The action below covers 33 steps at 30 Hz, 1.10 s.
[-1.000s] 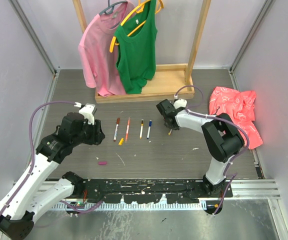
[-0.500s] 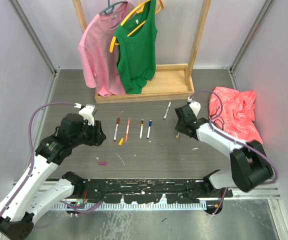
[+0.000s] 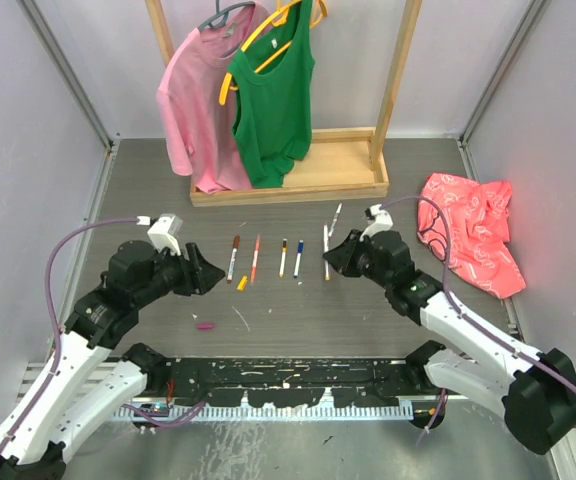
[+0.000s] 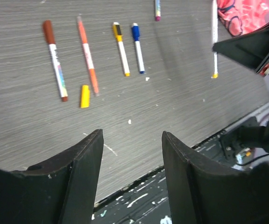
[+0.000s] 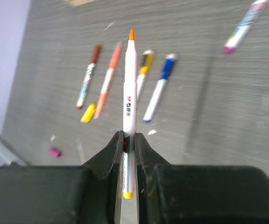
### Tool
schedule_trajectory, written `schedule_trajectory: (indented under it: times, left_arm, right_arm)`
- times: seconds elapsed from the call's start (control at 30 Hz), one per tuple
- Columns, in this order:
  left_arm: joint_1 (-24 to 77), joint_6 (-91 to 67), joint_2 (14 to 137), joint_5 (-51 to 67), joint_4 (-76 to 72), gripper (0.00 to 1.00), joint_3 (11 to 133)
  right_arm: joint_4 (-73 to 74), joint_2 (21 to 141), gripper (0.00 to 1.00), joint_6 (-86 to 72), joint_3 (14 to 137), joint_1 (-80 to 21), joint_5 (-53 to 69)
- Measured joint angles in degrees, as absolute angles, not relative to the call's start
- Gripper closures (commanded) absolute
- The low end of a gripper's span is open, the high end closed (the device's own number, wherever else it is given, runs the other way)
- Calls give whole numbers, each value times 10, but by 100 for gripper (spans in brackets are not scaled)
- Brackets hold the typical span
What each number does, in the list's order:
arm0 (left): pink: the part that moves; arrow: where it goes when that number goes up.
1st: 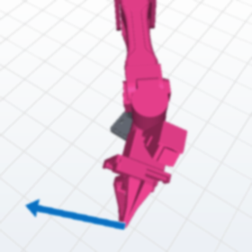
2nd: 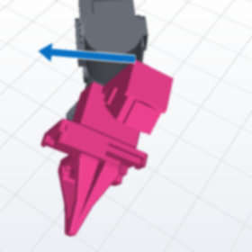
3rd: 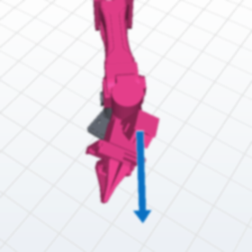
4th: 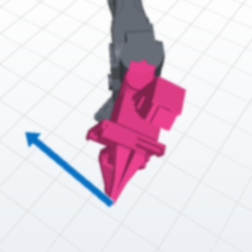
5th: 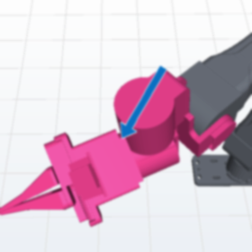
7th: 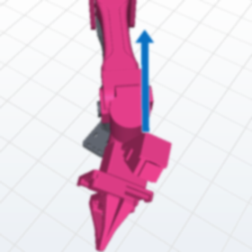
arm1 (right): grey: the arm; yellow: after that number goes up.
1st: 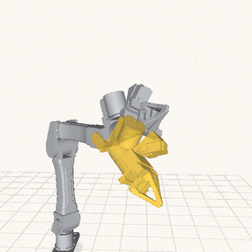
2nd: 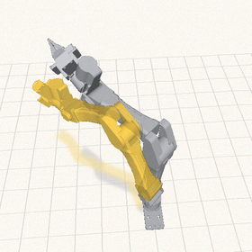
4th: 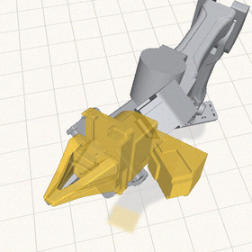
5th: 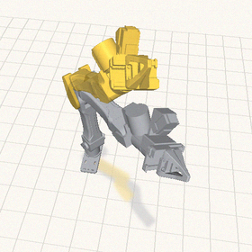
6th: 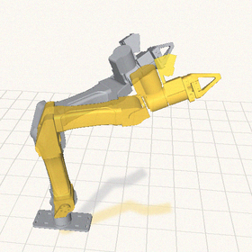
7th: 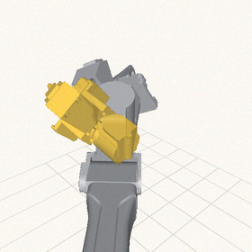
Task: Insert the pens into the pen caps
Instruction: Pick up the pen from the center of the board.
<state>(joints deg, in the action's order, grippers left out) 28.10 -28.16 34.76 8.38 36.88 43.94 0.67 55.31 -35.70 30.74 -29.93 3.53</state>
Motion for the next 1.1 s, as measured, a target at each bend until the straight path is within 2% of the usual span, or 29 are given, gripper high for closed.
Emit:
schedule_trajectory:
  times: [0.17, 0.4, 0.77, 1.1]
  left_arm:
    - [281, -325, 357, 130, 321, 46, 426]
    - [295, -385, 359, 170, 256, 46, 404]
    - [444, -427, 387, 114, 188, 48, 380]
    - [469, -430, 432, 77, 139, 52, 380]
  right_arm:
    - [-58, 537, 100, -392, 296, -421, 2]
    - [-187, 574, 100, -453, 295, -549, -97]
    - [-360, 648, 100, -543, 293, -605, -147]
    - [-415, 652, 100, -576, 293, -628, -155]
